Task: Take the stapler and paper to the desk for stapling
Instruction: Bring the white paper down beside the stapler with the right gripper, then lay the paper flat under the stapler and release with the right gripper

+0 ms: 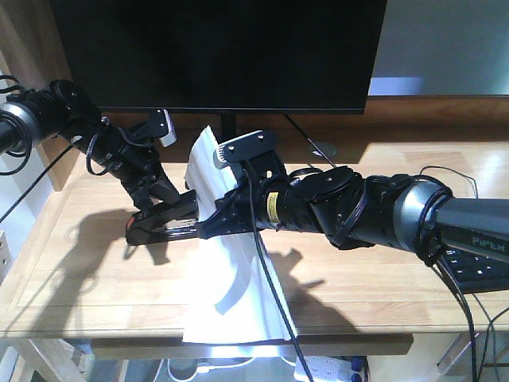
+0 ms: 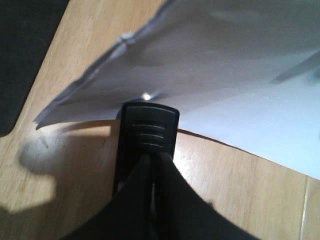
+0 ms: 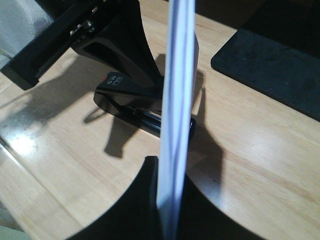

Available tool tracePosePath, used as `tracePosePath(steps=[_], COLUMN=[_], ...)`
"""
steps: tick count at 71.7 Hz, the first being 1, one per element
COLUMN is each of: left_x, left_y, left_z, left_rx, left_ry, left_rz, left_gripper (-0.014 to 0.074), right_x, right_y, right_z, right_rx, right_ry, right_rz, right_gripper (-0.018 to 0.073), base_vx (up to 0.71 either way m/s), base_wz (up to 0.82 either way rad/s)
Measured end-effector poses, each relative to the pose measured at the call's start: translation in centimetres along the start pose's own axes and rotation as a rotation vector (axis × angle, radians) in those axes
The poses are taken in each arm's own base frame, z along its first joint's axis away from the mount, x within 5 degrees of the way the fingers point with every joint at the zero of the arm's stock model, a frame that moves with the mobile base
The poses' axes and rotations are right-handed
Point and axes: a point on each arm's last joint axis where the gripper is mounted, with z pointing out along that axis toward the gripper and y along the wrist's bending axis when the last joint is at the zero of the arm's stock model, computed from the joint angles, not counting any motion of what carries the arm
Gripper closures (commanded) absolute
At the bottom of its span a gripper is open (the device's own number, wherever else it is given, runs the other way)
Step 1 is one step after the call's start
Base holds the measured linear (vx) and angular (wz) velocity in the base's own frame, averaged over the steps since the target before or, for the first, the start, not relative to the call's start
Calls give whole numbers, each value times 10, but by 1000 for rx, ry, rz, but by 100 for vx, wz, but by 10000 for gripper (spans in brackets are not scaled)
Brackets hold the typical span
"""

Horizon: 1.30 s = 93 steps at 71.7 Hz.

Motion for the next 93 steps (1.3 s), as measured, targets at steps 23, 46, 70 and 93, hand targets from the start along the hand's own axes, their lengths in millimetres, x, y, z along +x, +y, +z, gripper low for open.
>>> tracePosePath(steps=[23, 46, 70, 93], left_x=[0, 0, 0, 0], left_y=[0, 0, 0, 0], left_z=[0, 0, 0, 0], left_rx=[0, 0, 0, 0], left_ry=[0, 0, 0, 0], left_rz=[0, 0, 0, 0], left_gripper=[603, 603, 603, 603], right_x=[11, 24, 33, 16], right_y=[-22, -23, -31, -43], right_z=[10, 23, 50, 80], right_rx=[-29, -80, -58, 6], right_ry=[41, 75, 81, 22], right_rz=[142, 180, 234, 249], right_gripper=[562, 562, 562, 554], base_vx=[0, 0, 0, 0], base_wz=[0, 0, 0, 0])
